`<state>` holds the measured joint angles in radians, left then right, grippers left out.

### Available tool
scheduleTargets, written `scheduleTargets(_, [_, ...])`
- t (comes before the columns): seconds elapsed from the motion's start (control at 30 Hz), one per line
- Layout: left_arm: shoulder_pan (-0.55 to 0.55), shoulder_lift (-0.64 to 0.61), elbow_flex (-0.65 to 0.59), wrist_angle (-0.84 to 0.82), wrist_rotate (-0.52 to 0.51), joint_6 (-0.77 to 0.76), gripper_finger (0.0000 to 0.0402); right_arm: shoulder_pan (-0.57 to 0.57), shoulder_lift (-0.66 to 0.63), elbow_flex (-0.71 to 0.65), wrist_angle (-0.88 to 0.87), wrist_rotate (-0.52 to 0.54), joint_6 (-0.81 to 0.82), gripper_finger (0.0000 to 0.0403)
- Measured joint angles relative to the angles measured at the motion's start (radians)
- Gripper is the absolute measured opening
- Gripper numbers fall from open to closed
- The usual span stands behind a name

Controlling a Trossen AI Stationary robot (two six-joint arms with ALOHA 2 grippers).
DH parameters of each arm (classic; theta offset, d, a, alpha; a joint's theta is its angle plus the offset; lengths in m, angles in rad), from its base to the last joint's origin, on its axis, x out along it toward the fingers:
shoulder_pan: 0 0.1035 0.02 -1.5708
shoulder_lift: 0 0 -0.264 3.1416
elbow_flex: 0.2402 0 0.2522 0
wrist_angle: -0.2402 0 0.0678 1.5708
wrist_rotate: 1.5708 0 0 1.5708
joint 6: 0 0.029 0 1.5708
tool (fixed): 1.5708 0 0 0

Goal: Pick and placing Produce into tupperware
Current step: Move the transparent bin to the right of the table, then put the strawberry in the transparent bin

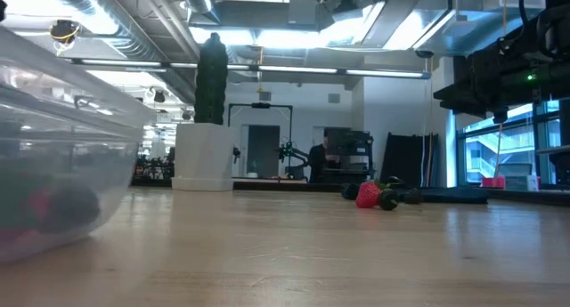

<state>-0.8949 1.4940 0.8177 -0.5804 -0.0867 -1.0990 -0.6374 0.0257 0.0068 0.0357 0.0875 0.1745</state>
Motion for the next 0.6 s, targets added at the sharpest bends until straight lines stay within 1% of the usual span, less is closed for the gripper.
scheduleTargets(0.13, [0.016, 0.0, 0.0, 0.0, -0.012, 0.035, 0.022, 0.0, 0.0, 0.0, 0.0, 0.0, 0.0, 0.0198])
scheduleTargets(0.3, [0.014, -0.015, 0.003, -0.003, 0.027, 0.015, 0.022, 0.0, 0.0, 0.0, 0.0, 0.0, -0.001, 0.0198])
scheduleTargets(0.43, [-0.005, -0.042, 0.046, -0.016, 0.027, 0.003, 0.022, 0.0, 0.0, 0.0, 0.0, 0.0, -0.004, 0.0198])
scheduleTargets(0.5, [-0.013, -0.045, 0.087, -0.065, 0.028, -0.029, 0.022, 0.0, 0.0, 0.0, 0.0, -0.001, -0.004, 0.0198])
scheduleTargets(0.6, [-0.027, -0.045, 0.166, -0.214, 0.033, -0.165, 0.022, 0.0, 0.0, 0.0, 0.0, -0.001, -0.003, 0.0198])
